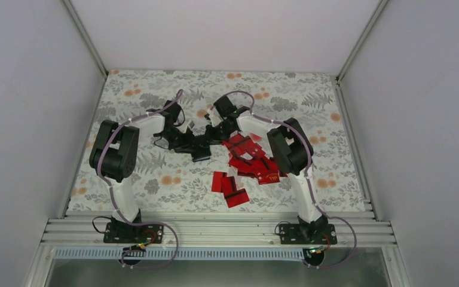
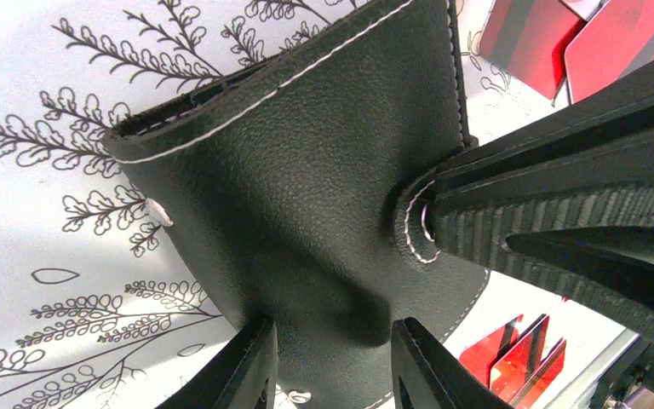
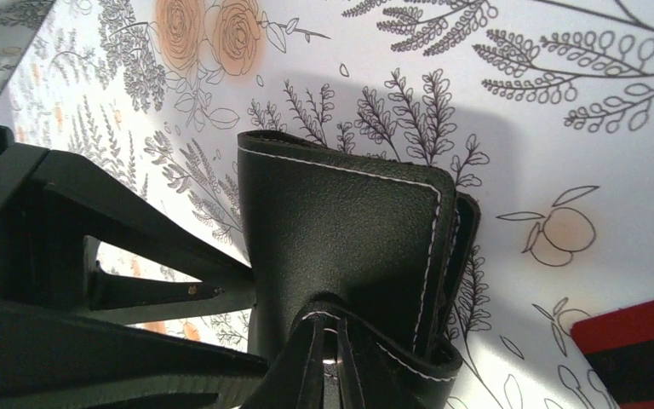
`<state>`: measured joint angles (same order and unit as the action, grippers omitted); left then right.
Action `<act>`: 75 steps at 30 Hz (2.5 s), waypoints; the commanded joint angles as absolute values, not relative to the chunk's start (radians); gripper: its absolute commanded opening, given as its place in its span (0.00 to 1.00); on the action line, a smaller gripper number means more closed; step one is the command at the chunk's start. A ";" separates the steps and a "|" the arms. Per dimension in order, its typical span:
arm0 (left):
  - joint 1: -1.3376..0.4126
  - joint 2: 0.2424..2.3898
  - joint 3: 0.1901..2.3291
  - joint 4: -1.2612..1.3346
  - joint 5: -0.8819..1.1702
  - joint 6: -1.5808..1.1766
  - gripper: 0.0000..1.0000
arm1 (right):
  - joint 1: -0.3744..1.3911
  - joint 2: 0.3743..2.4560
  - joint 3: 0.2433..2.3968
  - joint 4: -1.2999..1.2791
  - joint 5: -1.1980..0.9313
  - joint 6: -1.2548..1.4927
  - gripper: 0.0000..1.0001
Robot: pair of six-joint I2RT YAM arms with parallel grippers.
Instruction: Put the credit cards into the card holder
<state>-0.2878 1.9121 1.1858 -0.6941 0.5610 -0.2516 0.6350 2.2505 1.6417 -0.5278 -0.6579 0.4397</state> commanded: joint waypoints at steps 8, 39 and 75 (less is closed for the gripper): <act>-0.289 1.992 1.183 -0.531 0.523 -0.227 0.35 | 0.765 2.326 1.737 -0.682 -0.430 0.373 0.05; -0.289 1.807 1.106 -0.531 0.439 -0.242 0.38 | 0.775 2.160 1.812 -0.724 -0.308 0.320 0.16; -0.281 1.146 0.953 -0.656 -0.066 -0.299 0.51 | 0.742 2.478 2.036 -0.679 -0.606 0.305 0.34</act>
<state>-0.2882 1.2282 0.9543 -0.6594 0.0772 -0.2832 0.7250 2.4439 1.9701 -0.6285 -0.5804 0.3099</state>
